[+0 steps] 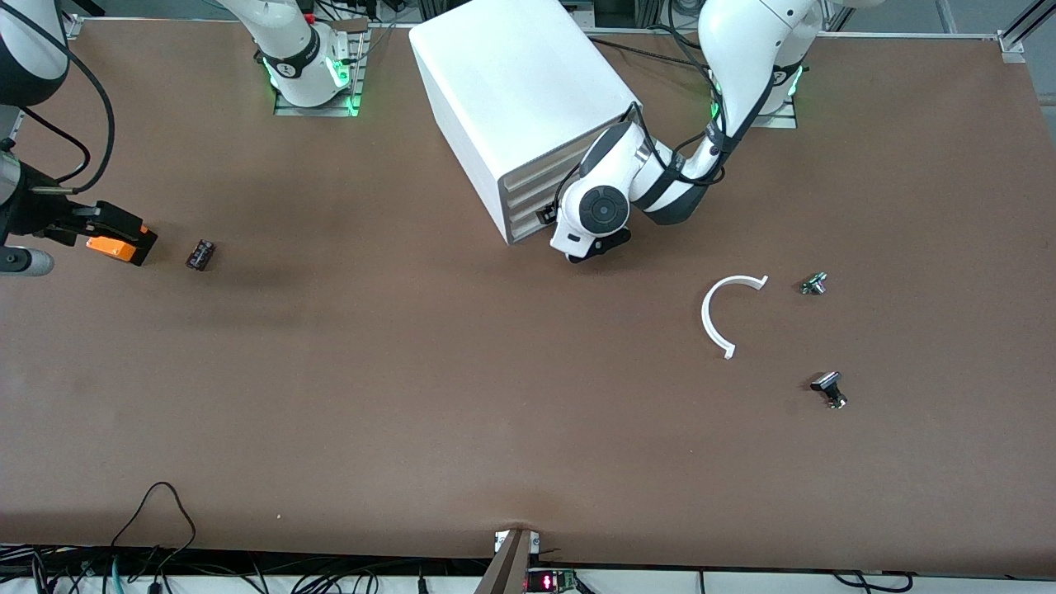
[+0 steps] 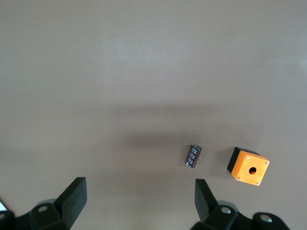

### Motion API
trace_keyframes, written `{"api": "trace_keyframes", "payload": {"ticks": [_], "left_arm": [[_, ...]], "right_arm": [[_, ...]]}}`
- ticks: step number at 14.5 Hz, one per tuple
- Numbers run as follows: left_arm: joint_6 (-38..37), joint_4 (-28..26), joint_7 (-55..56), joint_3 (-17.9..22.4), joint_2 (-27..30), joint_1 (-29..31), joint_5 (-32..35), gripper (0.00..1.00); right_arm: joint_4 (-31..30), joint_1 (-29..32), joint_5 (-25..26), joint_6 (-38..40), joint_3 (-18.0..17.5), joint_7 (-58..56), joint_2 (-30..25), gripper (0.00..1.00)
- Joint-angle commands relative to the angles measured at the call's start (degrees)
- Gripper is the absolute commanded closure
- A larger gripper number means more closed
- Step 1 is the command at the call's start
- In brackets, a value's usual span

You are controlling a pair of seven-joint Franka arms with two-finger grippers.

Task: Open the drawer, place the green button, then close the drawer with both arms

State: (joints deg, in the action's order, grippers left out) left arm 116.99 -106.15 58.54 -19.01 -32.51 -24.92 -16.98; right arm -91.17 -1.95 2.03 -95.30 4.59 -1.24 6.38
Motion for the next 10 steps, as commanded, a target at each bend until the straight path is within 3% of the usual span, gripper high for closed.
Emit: {"api": "trace_keyframes", "payload": {"ticks": [1,2,3,7,10], "left_arm": [[-1.76,-2.30,-0.18,-0.67,2.36,-0.22,-1.91,0.01],[-1.76,-1.87,-0.88,-0.33,2.62,0.30,-1.83,0.01],[-1.67,-1.43,-1.06,0.11,3.15,2.05,-1.22,0.01],[-1.85,2.52,-3.94,2.40,7.45,12.06,-0.86,0.01],[-5.09,2.79,-15.08,2.93,12.36,20.32,3.16,0.01]], "right_arm": [[-1.91,4.56,-0.09,-1.65,-5.78,-0.69,-1.20,0.00],[-1.82,7.63,-0.18,-1.65,-9.21,-0.52,-1.02,0.00],[-1.82,8.01,-0.18,-1.56,-9.77,-0.43,-1.02,0.00],[-1.56,8.36,-0.62,-1.73,-9.77,0.62,-1.02,0.00],[-1.56,8.36,-0.53,-1.65,-9.77,2.56,-0.93,0.00]]}}
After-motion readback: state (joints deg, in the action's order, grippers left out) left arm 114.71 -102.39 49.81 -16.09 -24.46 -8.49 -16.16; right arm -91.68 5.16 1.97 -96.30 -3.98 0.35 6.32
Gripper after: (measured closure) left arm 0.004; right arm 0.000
